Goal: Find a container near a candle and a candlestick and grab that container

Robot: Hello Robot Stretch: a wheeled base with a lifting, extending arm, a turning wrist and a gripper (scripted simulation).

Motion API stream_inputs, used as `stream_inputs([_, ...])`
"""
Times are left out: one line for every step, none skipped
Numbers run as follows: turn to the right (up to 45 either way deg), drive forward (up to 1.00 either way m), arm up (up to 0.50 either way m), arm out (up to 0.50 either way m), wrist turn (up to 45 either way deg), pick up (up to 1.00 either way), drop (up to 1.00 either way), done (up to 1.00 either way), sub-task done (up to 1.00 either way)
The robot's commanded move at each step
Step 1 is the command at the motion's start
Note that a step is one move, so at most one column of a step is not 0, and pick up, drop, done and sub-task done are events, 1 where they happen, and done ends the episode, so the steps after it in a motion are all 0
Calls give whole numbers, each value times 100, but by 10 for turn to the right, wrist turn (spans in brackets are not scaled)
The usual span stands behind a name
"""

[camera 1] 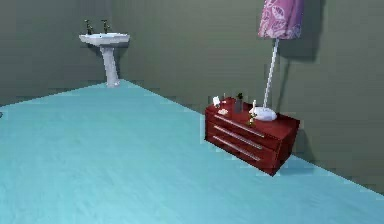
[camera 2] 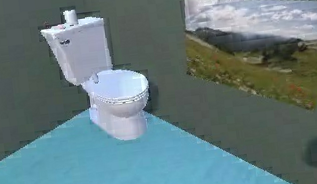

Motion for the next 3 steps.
stream_inputs([360,0,0,0,0,0,0,0,0])
stream_inputs([0,100,0,0,0,0,0,0,0])
stream_inputs([90,0,0,0,0,0,0,0,0])
